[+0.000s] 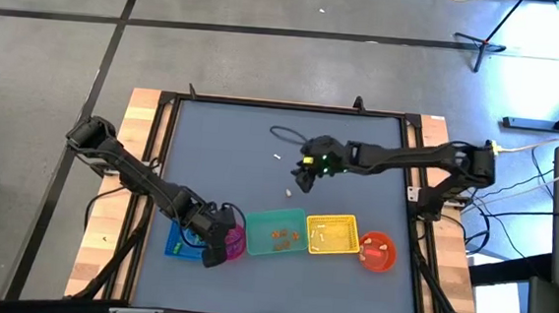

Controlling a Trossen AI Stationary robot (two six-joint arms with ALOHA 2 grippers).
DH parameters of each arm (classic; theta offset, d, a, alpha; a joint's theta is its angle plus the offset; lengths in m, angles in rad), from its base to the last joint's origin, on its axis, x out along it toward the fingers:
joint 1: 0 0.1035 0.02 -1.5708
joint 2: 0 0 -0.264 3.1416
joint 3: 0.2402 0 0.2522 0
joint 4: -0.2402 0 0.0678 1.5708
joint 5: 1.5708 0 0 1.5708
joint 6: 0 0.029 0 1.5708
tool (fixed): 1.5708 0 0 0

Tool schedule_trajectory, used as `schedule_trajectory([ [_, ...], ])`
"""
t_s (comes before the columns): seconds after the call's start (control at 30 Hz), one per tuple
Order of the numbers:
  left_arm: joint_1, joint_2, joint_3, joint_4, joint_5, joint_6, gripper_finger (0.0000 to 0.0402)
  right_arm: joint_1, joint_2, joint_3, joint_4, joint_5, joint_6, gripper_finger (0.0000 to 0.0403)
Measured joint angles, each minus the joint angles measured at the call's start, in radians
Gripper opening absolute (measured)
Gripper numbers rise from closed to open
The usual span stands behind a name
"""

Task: Sort Halloween decoration
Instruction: Put the white skull toy into the orange bin

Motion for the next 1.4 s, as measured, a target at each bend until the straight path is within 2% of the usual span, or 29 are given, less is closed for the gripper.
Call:
schedule_trajectory([
  [0.17, 0.000, 0.000, 0.000, 0.000, 0.001, -0.057, 0.0109, 0.053, 0.073, 0.000, 0.021, 0.152, 0.000, 0.0182],
  [0.27, 0.000, 0.000, 0.000, 0.000, 0.003, -0.101, 0.0109, 0.072, 0.115, 0.000, 0.024, 0.191, 0.018, 0.0182],
  [0.53, 0.000, 0.000, 0.000, 0.000, 0.002, -0.103, 0.0109, 0.119, 0.209, -0.001, 0.108, 0.181, 0.026, 0.0182],
  [0.8, 0.000, 0.000, 0.000, 0.000, -0.005, -0.103, 0.0109, 0.122, 0.240, 0.000, 0.131, 0.166, 0.149, 0.0182],
  [0.97, 0.000, 0.000, 0.000, 0.000, -0.005, -0.103, 0.0109, 0.128, 0.258, -0.001, 0.125, 0.102, 0.206, 0.0182],
  [1.2, 0.000, 0.000, 0.000, 0.000, -0.005, -0.102, 0.0109, 0.125, 0.258, -0.001, 0.128, 0.071, 0.311, 0.0182],
  [1.4, 0.000, 0.000, 0.000, 0.000, -0.005, -0.102, 0.0109, 0.126, 0.258, -0.001, 0.098, 0.103, 0.317, 0.0182],
])
